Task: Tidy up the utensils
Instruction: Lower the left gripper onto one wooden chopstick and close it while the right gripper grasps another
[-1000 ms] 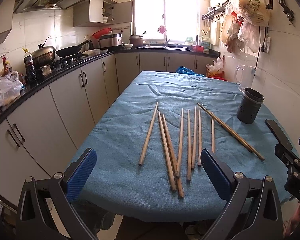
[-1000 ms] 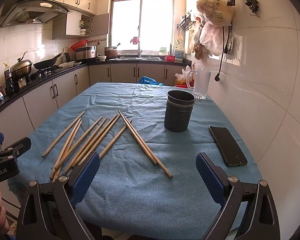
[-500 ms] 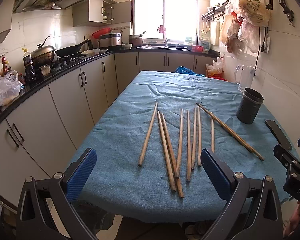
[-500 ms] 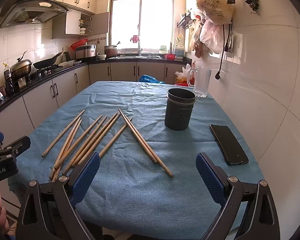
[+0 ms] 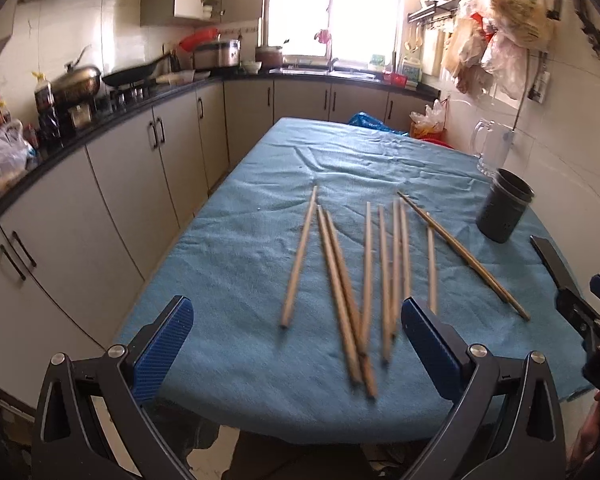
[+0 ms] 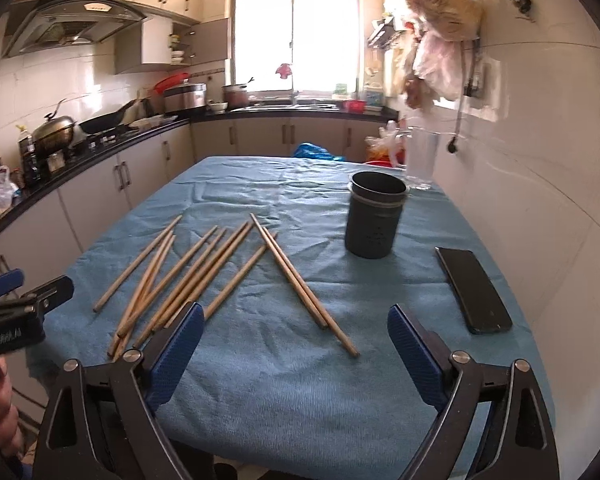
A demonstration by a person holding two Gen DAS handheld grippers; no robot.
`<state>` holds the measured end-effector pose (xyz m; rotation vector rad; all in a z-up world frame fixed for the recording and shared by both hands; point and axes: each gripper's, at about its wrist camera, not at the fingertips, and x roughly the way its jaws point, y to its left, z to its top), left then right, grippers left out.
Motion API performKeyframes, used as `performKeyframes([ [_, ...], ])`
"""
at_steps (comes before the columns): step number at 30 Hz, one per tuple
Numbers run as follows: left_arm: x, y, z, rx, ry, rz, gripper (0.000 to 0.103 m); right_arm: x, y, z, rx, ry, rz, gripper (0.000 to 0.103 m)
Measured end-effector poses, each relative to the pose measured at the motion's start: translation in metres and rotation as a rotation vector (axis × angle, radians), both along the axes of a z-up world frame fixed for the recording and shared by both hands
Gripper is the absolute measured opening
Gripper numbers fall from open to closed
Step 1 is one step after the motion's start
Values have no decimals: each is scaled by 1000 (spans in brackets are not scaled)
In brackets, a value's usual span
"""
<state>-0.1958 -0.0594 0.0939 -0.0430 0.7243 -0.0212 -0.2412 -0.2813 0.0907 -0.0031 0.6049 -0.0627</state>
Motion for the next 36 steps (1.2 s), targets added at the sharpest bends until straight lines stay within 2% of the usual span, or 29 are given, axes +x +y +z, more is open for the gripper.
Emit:
performKeyframes([
  [3, 31, 17, 2, -20, 46, 8, 103, 19, -7, 3, 9, 38, 44, 91],
  [4, 40, 21, 2, -29, 61, 4, 103, 25, -9, 4, 17, 53, 57, 87],
  [6, 62, 27, 1, -41, 102, -9, 100, 40, -16, 9, 53, 80, 89, 84],
  [8, 80, 31, -2, -44, 133, -21, 84, 55, -21, 14, 99, 107, 128, 72],
  [9, 91, 32, -5, -46, 162, -26, 79, 63, -23, 17, 122, 119, 146, 70],
  [10, 101, 34, -8, -53, 187, -33, 72, 71, -25, 19, 136, 126, 160, 63],
  [11, 110, 35, -11, -65, 212, -49, 69, 78, -26, 20, 143, 139, 166, 54],
  [12, 121, 33, -16, -78, 246, -83, 68, 87, -27, 20, 146, 162, 171, 49],
  [13, 128, 31, -20, -82, 267, -96, 62, 99, -27, 20, 158, 187, 187, 44],
  [14, 134, 29, -24, -86, 287, -108, 52, 107, -27, 19, 164, 204, 201, 44],
  [17, 157, 17, -37, -85, 353, -142, 42, 137, -24, 12, 168, 281, 218, 35],
  [19, 168, 12, -45, -77, 387, -160, 42, 156, -21, 3, 185, 329, 232, 31],
  [22, 184, 8, -57, -59, 429, -150, 37, 177, -20, -11, 220, 389, 242, 26],
  [25, 198, 6, -66, -39, 457, -149, 29, 193, -16, -24, 211, 427, 234, 25],
  [28, 206, 6, -67, -48, 477, -159, 28, 202, -13, -27, 201, 436, 238, 25],
  [33, 222, -7, -70, 24, 472, -160, 28, 217, -10, -32, 195, 456, 233, 25],
  [36, 236, -11, -71, 29, 472, -139, 28, 228, -10, -37, 203, 479, 233, 25],
])
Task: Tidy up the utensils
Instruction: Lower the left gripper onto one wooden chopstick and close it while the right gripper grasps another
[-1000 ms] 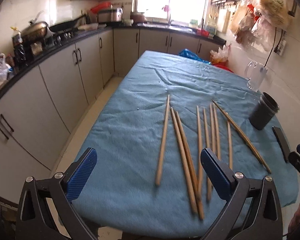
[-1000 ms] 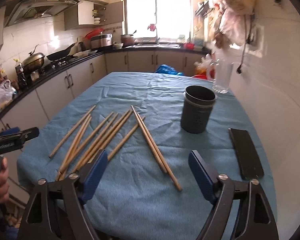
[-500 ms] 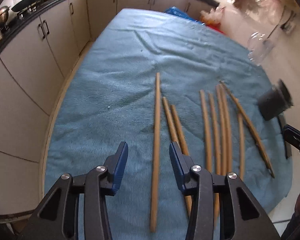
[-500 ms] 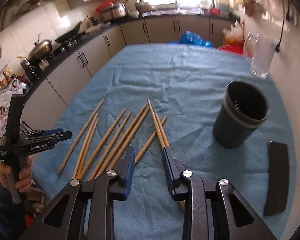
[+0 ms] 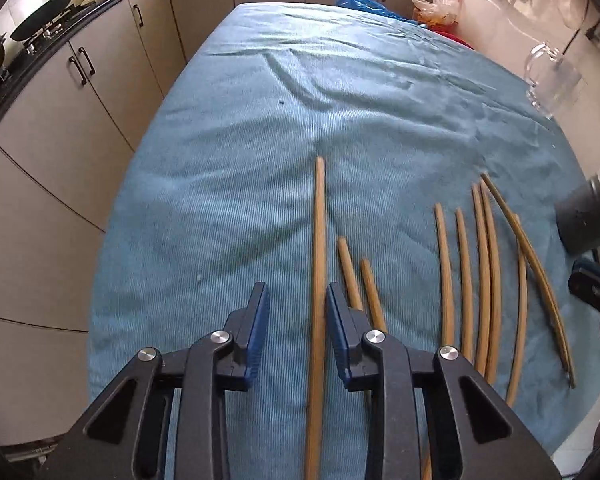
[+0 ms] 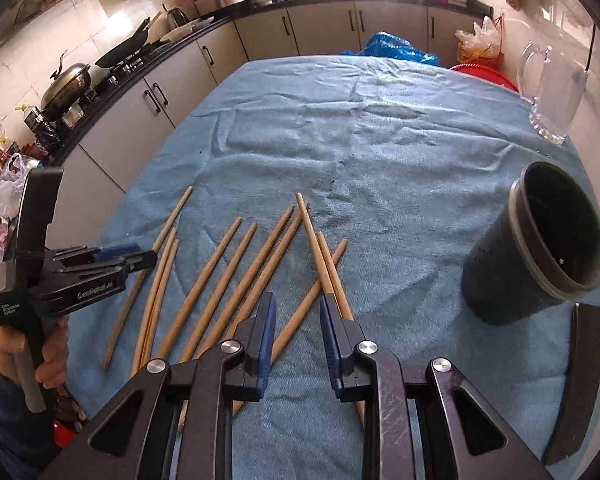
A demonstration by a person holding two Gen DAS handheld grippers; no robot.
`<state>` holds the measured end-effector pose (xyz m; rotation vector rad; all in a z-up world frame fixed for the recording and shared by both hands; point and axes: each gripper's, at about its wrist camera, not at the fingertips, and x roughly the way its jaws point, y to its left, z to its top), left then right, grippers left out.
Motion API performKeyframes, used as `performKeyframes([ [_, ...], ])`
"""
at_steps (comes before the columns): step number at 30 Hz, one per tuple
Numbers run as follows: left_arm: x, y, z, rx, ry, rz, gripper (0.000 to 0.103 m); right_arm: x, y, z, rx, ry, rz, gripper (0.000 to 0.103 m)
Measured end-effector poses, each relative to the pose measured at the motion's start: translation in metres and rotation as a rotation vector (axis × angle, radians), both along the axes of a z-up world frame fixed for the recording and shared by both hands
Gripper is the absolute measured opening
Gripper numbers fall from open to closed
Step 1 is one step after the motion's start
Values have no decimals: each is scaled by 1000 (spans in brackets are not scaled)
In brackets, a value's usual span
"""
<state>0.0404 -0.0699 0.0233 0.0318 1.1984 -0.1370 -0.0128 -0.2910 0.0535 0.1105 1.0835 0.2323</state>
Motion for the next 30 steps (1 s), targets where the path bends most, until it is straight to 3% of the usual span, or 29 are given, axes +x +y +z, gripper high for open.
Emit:
performKeyframes([
  [2, 3, 2, -1, -9, 1, 22, 14, 4, 0, -2, -5, 11, -4, 22],
  [6, -5, 8, -1, -18, 15, 30, 8, 13, 1, -5, -7, 22, 3, 22],
  [12, -22, 21, 0, -40, 42, 20, 8, 32, 3, -22, -10, 73, 11, 19],
  [25, 4, 12, -3, -39, 47, 9, 15, 51, 0, -47, -42, 134, 10, 15],
  [30, 4, 15, -4, -30, 34, 13, 7, 48, 5, -41, -54, 113, 27, 8],
])
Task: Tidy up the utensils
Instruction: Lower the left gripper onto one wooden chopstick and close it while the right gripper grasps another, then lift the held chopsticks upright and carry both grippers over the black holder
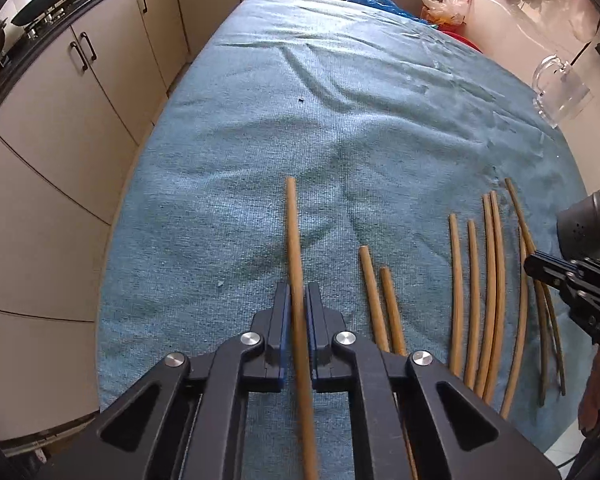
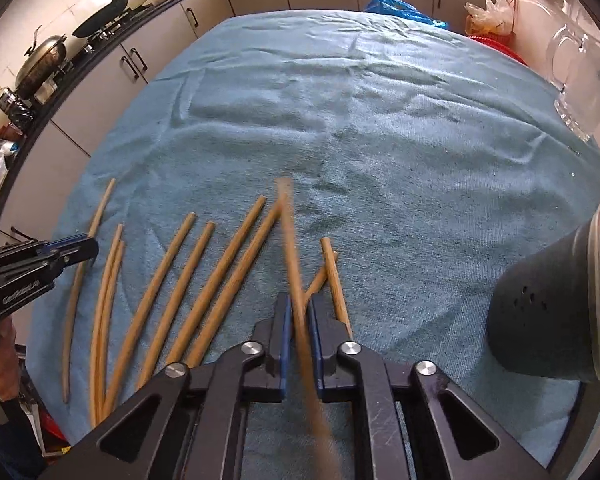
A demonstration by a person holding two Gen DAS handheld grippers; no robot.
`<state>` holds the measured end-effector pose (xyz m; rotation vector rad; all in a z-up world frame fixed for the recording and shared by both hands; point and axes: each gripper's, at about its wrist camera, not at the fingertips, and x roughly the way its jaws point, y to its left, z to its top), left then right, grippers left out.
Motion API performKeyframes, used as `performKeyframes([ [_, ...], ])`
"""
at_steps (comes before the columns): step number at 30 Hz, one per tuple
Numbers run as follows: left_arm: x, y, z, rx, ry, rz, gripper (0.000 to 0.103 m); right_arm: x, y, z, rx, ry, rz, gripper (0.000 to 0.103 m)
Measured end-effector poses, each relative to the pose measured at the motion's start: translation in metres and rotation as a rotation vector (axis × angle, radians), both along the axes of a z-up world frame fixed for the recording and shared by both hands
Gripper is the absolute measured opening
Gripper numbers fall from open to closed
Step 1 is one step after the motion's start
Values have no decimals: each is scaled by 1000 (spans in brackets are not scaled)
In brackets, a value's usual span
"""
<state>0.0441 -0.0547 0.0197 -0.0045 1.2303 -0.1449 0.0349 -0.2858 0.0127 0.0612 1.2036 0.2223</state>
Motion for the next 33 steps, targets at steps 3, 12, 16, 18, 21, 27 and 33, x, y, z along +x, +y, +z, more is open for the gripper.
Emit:
performKeyframes([
  [3, -5, 8, 3, -40, -11, 5, 7, -8, 1, 8, 12, -31, 6, 8],
  [12, -52, 15, 69, -127, -259, 19, 7, -59, -5, 65, 121, -268, -27, 8],
  [16, -72, 12, 98, -164, -350, 15, 7, -92, -10, 88, 173, -404, -55, 8],
  [18, -78, 12, 109, -182, -379, 8, 7, -104, -12, 97, 187, -452, -65, 8],
  [21, -86, 12, 121, -186, -415, 1, 7, -115, -16, 106, 195, -498, -83, 8],
  [27, -96, 10, 138, -195, -460, -5, 7, -137, -26, 116, 248, -552, -126, 8],
  [33, -99, -3, 155, -188, -494, -38, 7, -150, -40, 126, 267, -579, -168, 8],
])
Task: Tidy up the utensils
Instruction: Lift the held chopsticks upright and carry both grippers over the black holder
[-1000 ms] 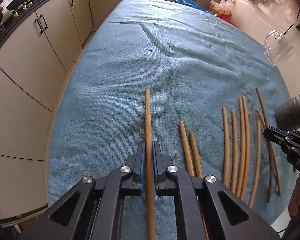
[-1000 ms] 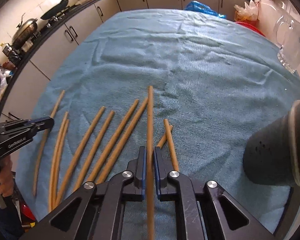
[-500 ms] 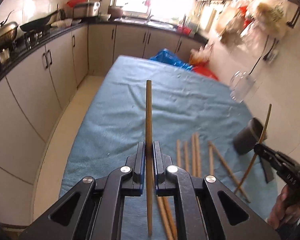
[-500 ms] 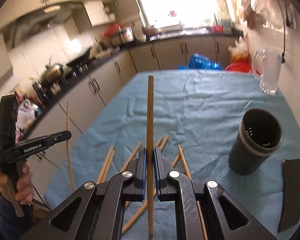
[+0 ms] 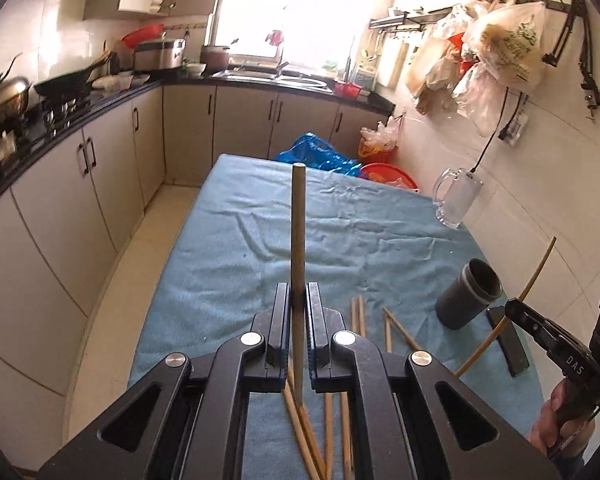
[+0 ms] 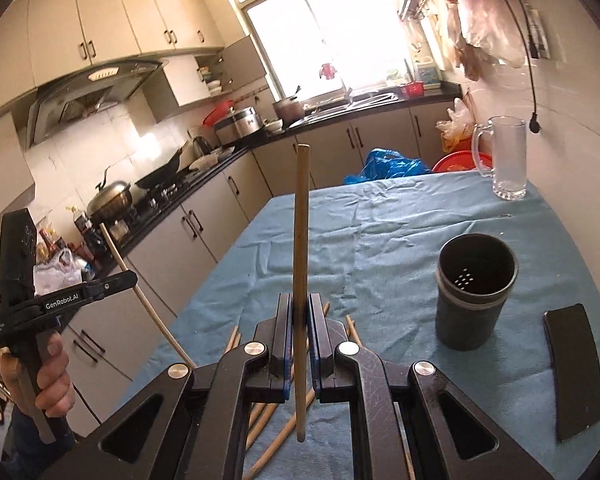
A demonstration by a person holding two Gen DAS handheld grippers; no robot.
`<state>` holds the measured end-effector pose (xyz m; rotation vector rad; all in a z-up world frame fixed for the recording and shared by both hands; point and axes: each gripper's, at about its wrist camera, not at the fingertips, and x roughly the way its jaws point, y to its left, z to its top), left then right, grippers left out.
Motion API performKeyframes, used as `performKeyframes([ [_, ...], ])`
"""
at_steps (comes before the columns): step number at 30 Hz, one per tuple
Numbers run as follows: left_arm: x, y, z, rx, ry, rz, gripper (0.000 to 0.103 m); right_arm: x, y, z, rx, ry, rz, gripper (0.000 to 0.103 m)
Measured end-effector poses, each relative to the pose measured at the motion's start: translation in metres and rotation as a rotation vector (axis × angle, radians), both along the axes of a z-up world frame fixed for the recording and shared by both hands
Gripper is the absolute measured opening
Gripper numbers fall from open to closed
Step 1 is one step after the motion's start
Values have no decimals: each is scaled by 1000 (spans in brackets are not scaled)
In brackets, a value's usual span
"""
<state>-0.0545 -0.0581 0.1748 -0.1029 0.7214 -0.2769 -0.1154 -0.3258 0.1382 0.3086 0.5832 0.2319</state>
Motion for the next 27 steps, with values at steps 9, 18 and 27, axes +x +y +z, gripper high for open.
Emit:
performKeyframes([
  [9, -2, -45, 29, -26, -35, -105, 7, -18, -26, 17, 33, -51, -78, 8],
  [18, -2, -98, 48, -35, -58, -209, 7, -39, -65, 38, 69, -106, -176, 8],
  [27, 5, -143, 62, -40, -63, -288, 7, -48, -109, 51, 110, -147, -268, 8],
])
